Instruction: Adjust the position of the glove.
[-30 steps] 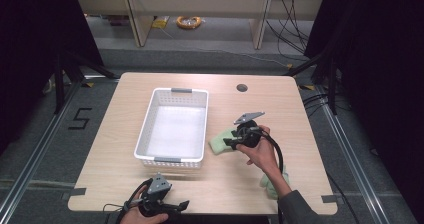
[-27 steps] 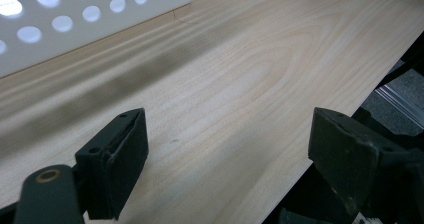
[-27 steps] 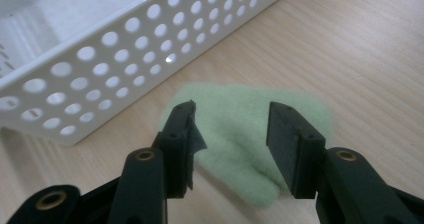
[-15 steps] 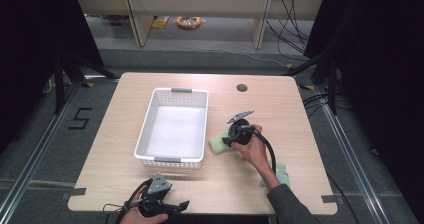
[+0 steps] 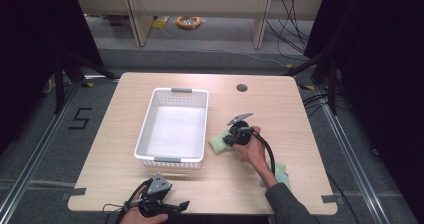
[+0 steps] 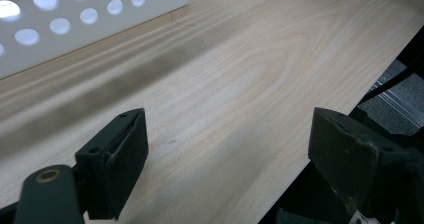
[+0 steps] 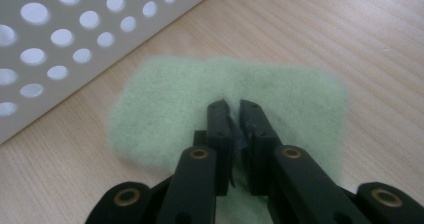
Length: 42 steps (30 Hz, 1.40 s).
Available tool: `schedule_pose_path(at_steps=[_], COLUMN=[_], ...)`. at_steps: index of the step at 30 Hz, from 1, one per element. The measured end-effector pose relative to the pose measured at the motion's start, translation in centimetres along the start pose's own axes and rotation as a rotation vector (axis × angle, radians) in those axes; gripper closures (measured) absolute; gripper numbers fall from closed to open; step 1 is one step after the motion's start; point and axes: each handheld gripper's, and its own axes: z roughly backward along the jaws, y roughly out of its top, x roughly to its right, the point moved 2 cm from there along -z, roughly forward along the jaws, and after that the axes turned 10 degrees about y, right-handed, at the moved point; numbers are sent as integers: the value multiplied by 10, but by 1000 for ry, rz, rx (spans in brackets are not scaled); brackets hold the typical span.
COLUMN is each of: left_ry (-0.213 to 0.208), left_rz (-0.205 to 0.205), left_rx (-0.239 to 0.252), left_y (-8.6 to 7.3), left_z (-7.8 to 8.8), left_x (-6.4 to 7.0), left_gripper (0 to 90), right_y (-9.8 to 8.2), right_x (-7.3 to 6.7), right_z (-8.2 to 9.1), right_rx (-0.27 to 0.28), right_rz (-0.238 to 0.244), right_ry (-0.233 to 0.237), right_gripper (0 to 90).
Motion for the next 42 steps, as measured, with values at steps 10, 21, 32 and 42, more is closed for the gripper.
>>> schedule_pose_path(at_steps=[10, 21, 32, 42], left_ry=[-10, -9, -9, -14], left_rz=[-5, -5, 5, 17], left_rx=[16, 9, 18, 1], left_y=[1, 1, 2, 1], left_z=[4, 5, 4, 3], left_x=[0, 0, 1, 2], left_gripper=[159, 160, 159, 159], right_y=[-6, -34, -71, -91], right_x=[-15, -55, -86, -98], right_z=[37, 77, 75, 67], right_rx=[81, 120, 136, 131], right_rz=[13, 85, 89, 31], right_ry=[18, 109, 141, 119], right_gripper=[873, 872, 871, 870])
